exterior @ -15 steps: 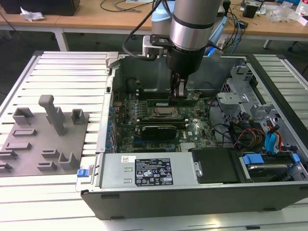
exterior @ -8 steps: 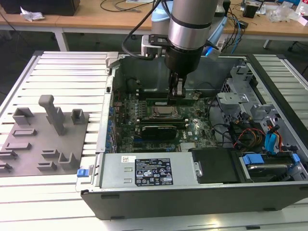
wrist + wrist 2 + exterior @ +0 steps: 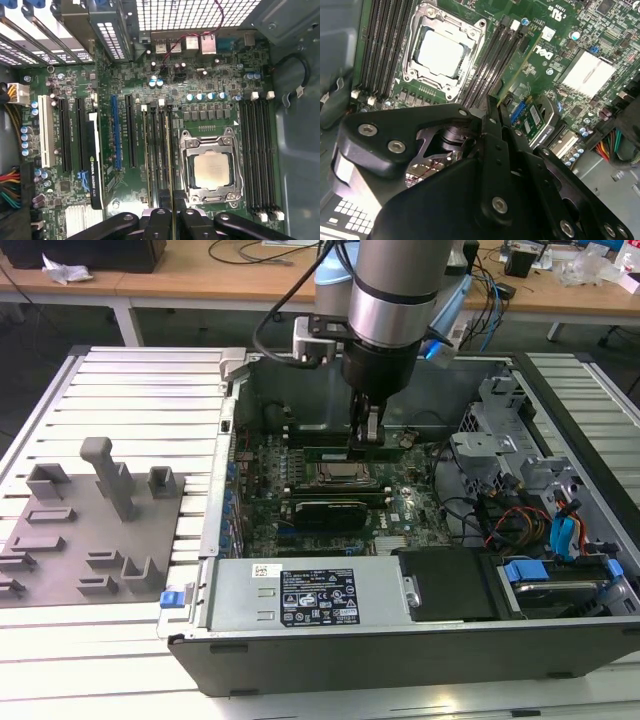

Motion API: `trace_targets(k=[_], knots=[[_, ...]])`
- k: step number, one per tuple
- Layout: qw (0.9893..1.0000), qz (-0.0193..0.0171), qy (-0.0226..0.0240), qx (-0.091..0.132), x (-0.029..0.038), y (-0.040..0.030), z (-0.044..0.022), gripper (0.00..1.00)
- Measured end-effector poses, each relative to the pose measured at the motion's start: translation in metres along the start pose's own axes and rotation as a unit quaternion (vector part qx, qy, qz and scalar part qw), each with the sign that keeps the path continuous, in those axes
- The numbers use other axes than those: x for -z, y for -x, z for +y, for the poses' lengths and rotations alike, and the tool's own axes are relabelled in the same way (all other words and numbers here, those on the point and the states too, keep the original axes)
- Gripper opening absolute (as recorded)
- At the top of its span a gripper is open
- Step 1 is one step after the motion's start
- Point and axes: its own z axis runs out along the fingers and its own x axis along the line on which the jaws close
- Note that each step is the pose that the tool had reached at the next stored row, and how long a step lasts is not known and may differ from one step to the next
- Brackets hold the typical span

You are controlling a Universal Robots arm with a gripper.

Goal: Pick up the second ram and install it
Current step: 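Insert the second ram into the second slot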

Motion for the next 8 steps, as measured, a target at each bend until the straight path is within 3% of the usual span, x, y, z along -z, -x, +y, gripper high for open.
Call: trace_targets(k=[8], knots=[[1.0, 0.0, 0.0, 0.0, -0.0104, -0.0004, 0.0013, 0.14]])
